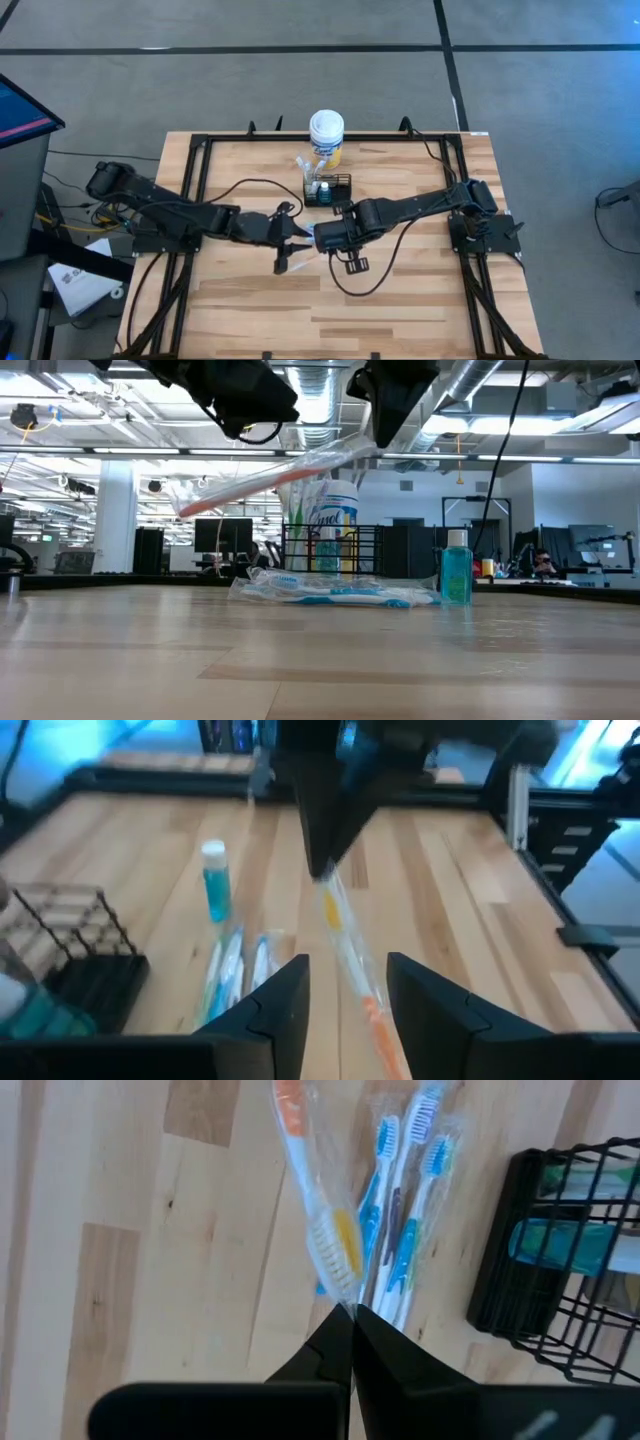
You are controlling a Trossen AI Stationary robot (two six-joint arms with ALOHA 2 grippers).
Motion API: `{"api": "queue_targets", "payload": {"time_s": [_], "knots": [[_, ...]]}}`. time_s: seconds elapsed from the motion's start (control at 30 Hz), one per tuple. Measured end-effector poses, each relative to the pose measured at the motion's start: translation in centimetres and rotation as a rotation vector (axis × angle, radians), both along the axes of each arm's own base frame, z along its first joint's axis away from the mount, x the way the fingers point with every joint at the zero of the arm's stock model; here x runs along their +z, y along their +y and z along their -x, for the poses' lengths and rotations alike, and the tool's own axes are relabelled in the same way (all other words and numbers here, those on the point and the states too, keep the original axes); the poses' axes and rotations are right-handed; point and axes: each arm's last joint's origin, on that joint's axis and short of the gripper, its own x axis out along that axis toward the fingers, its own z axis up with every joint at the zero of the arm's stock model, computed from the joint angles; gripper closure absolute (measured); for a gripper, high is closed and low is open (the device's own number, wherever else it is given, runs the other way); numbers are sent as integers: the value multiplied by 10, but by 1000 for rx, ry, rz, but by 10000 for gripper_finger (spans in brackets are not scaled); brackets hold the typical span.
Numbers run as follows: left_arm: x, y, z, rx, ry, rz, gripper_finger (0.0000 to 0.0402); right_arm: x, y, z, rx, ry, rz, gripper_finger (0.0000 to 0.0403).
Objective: Pick & Place toothbrushing station
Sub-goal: Put the orange toothbrush into the black wire organizer
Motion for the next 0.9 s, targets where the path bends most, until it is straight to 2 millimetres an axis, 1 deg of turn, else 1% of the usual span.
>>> {"api": "queue_targets", "payload": {"time_s": [0.23,0.37,0.53,0.67,0.83,0.9], "knots": [[-21,5,-18,-21,26,138,220,0,0,-1,-1,-9,4,403],[-27,12,-27,-60,17,230,186,0,0,-1,-2,-9,7,403],[-33,21,-30,-33,41,234,153,0,0,-1,-1,-9,7,403],[-33,26,-32,-2,27,228,147,0,0,-1,-1,-9,7,403],[-37,26,-36,-2,27,229,159,0,0,-2,6,-16,7,403],[-42,24,-42,-20,40,236,165,0,0,-2,6,-20,6,403]]}}
